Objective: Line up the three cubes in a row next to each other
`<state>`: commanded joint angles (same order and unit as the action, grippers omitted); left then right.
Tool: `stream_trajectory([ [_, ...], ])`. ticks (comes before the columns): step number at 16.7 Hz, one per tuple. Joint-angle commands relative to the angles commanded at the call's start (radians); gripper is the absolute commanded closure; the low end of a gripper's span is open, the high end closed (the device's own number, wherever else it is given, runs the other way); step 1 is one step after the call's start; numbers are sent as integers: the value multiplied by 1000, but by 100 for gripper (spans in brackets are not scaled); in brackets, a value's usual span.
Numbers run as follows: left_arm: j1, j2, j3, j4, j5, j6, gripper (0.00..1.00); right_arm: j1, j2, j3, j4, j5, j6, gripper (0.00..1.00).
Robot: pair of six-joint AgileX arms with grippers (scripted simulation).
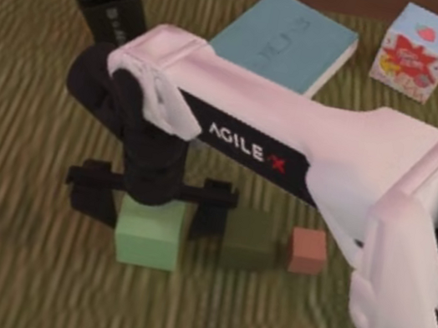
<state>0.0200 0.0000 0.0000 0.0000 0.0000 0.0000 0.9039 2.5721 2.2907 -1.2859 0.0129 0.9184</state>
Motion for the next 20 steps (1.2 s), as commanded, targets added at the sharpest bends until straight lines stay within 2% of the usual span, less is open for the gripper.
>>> stream_trajectory([
  [8, 0, 0, 0, 0, 0, 0, 0, 0, 12, 40, -35, 1, 0, 0],
  [16, 0, 0, 0, 0, 0, 0, 0, 6, 93, 422, -323, 1, 2, 0],
  [20, 0, 0, 0, 0, 0, 0, 0, 6, 105, 482, -378, 1, 0, 0],
])
